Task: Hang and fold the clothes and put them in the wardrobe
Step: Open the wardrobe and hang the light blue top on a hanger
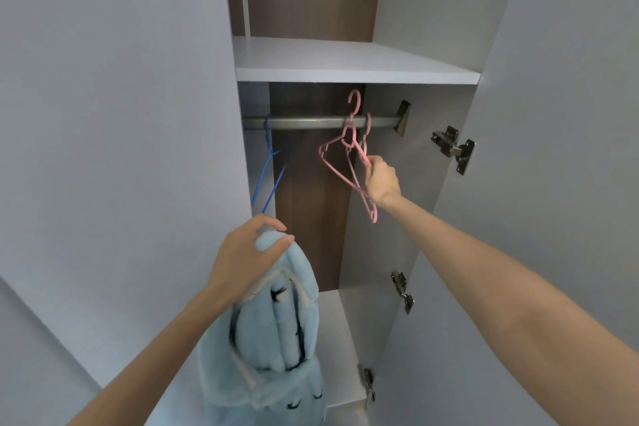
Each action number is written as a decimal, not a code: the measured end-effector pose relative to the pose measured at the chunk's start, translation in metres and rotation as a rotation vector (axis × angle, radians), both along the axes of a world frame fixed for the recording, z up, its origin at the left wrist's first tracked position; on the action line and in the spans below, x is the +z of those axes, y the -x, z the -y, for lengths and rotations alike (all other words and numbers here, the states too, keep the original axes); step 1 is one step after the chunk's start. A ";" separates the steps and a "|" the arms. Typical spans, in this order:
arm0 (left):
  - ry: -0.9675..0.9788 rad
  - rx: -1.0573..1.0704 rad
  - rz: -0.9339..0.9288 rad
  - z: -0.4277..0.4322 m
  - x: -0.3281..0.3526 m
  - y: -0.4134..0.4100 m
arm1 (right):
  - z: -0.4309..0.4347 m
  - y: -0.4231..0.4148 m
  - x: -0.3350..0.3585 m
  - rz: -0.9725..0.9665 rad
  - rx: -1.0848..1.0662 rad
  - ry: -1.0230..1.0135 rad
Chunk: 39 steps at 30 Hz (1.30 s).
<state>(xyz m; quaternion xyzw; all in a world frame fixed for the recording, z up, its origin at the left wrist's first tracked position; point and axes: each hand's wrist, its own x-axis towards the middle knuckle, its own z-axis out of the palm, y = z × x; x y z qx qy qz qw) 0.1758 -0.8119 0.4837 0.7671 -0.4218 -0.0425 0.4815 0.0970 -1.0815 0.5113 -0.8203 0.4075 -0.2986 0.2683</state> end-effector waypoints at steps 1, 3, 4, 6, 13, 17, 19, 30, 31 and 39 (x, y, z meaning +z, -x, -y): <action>0.006 0.005 0.002 -0.001 0.002 0.003 | 0.000 0.002 0.004 0.002 -0.002 0.006; 0.024 0.015 0.011 -0.004 0.005 0.008 | -0.003 0.006 0.010 0.014 -0.003 -0.003; 0.033 0.019 0.019 -0.006 0.007 0.010 | -0.005 0.009 0.010 0.020 -0.002 -0.009; 0.044 0.029 0.033 -0.009 0.010 0.016 | -0.013 0.021 0.009 0.013 0.009 -0.008; 0.042 0.069 0.019 -0.018 0.013 0.039 | -0.067 0.098 0.003 -0.044 0.181 0.032; -0.005 0.097 -0.002 -0.028 0.003 0.057 | -0.106 0.149 0.000 0.018 0.274 0.019; -0.017 0.100 -0.020 -0.035 -0.001 0.070 | -0.127 0.177 0.001 0.033 0.323 0.010; -0.188 0.043 0.068 -0.062 -0.021 0.149 | -0.198 0.301 -0.016 -0.075 0.658 0.023; -0.199 0.040 0.098 -0.063 -0.024 0.154 | -0.202 0.306 -0.019 -0.092 0.673 0.030; -0.260 -0.022 0.225 -0.078 -0.021 0.183 | -0.218 0.313 -0.037 -0.165 0.669 0.018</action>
